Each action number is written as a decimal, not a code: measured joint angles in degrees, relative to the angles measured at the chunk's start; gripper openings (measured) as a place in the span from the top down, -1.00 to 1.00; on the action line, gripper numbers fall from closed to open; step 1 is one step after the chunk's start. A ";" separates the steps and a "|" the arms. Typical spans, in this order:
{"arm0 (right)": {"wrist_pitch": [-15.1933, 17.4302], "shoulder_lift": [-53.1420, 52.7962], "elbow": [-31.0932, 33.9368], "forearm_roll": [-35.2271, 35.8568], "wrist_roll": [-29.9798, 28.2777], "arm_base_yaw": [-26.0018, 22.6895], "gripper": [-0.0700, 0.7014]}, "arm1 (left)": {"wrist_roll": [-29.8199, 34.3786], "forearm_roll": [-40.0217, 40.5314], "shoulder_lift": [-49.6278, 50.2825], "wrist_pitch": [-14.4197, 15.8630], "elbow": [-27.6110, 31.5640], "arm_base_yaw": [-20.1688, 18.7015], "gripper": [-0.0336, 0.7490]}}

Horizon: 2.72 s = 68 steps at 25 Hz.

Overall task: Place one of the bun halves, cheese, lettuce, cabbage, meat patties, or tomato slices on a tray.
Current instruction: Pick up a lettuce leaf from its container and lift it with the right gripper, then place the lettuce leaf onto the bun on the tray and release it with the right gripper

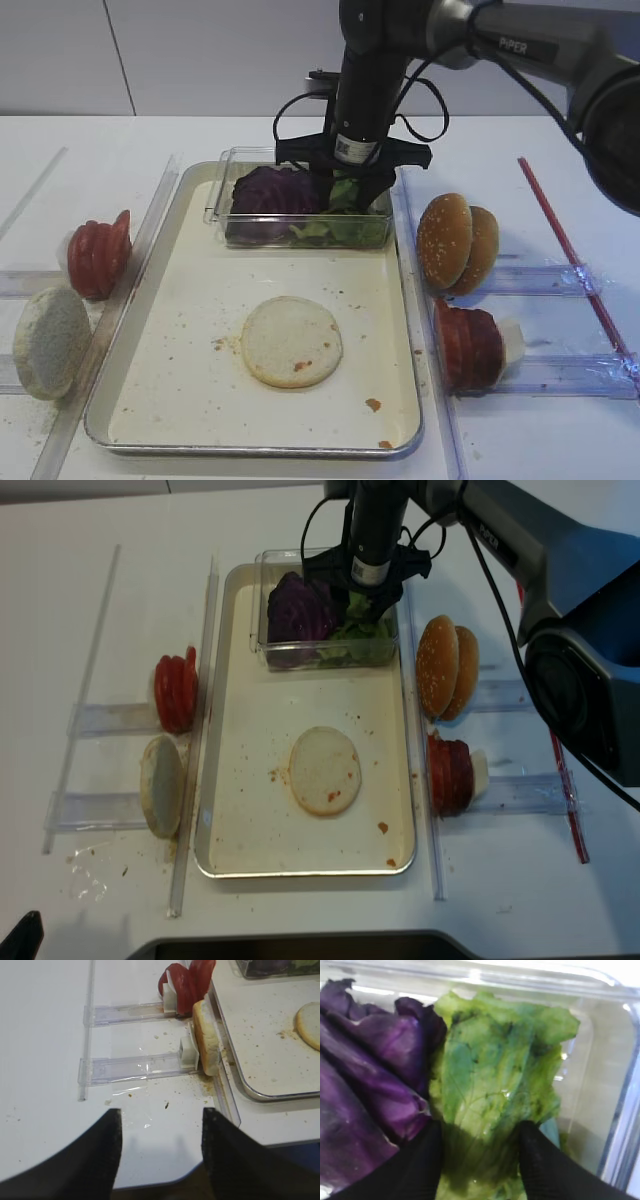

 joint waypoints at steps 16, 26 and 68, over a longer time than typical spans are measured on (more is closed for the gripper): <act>0.13 -0.26 0.00 0.62 -0.27 0.00 0.62 | 0.00 0.00 0.00 0.00 0.00 0.00 0.03; 0.33 -5.70 0.00 1.22 -0.27 0.00 0.63 | 0.00 0.00 0.00 0.00 0.00 0.00 0.03; 1.17 -34.70 23.98 5.21 -1.72 9.20 0.63 | 0.00 0.00 0.00 0.00 0.00 0.00 0.03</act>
